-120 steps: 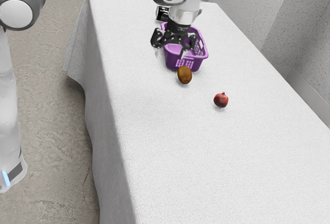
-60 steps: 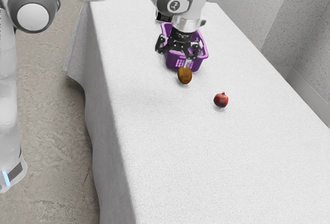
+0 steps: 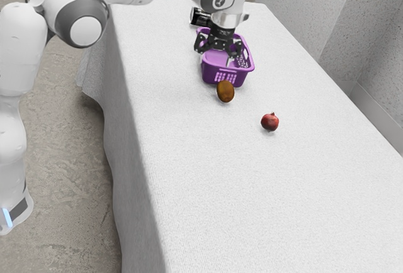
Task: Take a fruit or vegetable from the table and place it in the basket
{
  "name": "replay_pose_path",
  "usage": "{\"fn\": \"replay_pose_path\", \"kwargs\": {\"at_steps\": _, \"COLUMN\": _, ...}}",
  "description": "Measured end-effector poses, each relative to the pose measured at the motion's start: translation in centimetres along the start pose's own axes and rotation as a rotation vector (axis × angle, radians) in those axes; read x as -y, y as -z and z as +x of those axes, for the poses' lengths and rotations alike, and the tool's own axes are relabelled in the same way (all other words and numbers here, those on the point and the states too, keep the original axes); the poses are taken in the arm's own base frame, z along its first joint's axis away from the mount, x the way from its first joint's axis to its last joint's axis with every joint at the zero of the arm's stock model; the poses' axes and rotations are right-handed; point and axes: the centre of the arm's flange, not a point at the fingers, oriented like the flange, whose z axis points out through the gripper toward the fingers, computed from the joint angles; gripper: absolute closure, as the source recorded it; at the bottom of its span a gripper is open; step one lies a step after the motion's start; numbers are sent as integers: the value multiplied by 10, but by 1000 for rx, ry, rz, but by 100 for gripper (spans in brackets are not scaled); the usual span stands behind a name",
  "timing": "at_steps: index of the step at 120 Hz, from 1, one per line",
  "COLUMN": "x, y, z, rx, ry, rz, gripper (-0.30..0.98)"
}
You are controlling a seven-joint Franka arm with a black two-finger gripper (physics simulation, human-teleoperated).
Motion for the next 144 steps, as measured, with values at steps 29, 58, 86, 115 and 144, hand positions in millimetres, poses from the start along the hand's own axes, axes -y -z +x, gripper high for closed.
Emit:
{"fn": "replay_pose_path", "kwargs": {"at_steps": 29, "x": -15, "y": -18, "z": 9, "rx": 20, "ry": -42, "rz": -14, "gripper": 0}}
{"fn": "replay_pose_path", "kwargs": {"at_steps": 58, "x": -38, "y": -29, "z": 6, "rx": 24, "ry": -97, "rz": -48, "gripper": 0}}
{"fn": "replay_pose_path", "kwargs": {"at_steps": 86, "x": -45, "y": -48, "z": 16, "rx": 35, "ry": -104, "rz": -68, "gripper": 0}}
{"fn": "replay_pose_path", "kwargs": {"at_steps": 115, "x": -52, "y": -69, "z": 16, "rx": 53, "ry": -120, "rz": -71, "gripper": 0}}
{"fn": "replay_pose_path", "kwargs": {"at_steps": 144, "x": -61, "y": -89, "z": 22, "rx": 65, "ry": -128, "rz": -78, "gripper": 0}}
